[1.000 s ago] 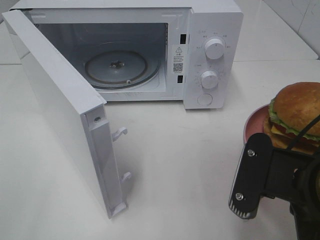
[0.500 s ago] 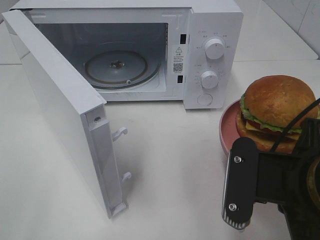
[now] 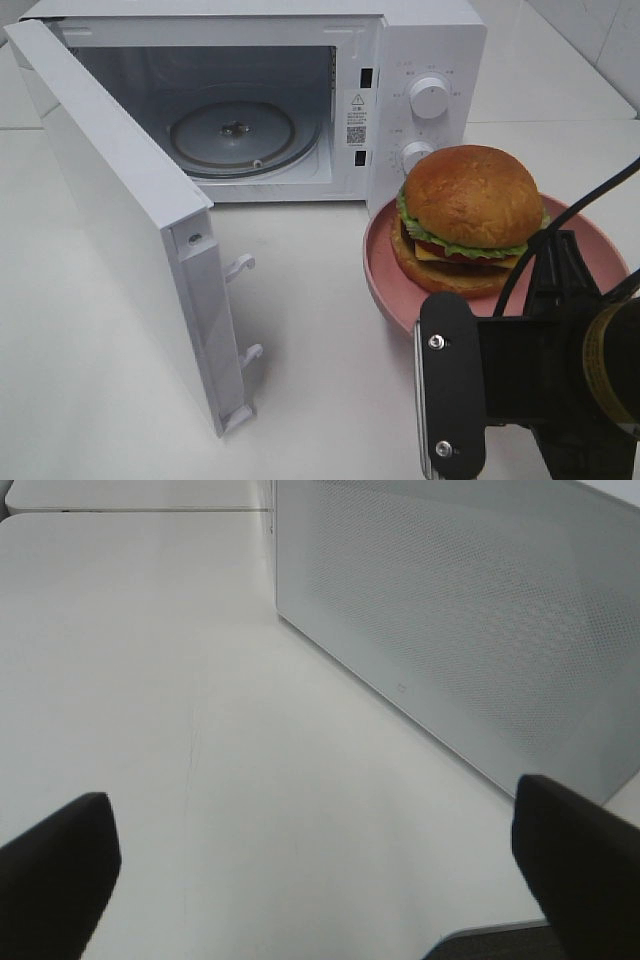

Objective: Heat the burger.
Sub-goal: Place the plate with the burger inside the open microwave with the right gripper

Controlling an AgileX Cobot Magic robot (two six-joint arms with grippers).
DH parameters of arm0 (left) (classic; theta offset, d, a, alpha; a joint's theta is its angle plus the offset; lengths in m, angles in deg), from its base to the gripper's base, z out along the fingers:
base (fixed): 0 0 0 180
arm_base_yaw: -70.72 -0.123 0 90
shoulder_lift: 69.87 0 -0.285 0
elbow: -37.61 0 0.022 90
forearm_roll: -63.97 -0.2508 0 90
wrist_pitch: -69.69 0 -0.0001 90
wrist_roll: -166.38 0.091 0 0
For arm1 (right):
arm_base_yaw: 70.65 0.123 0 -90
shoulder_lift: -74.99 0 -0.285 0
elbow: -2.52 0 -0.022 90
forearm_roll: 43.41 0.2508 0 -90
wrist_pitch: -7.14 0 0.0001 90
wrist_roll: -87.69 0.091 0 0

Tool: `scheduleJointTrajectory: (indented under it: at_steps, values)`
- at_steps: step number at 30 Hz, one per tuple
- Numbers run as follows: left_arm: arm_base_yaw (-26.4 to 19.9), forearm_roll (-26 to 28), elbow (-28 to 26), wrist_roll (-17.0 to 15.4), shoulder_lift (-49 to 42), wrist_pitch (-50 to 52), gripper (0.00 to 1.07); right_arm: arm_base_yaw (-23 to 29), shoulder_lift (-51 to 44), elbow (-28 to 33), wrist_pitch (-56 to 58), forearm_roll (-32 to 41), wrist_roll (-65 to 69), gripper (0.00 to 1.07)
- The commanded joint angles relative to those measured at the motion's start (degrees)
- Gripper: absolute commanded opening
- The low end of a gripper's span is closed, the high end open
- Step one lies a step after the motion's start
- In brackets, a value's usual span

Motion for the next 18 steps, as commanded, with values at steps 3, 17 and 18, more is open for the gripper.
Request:
scheduleJointTrajectory:
  at_steps: [3, 17, 18]
  values:
    - [-0.1, 0.4, 0.1, -0.1, -0.3, 0.8, 1.00, 0.1, -0.2, 0.0, -2.2, -5.2, -3.2, 0.00]
    - [-0.1, 0.4, 0.1, -0.1, -0.3, 0.8, 1.00, -11.5, -0.2, 0.0, -14.3, -4.8, -20.7, 0.00]
    - [-0.1, 0.4, 0.1, -0.1, -0.3, 0.8, 1.00, -12.3, -0.2, 0.0, -15.2, -4.8, -21.9, 0.00]
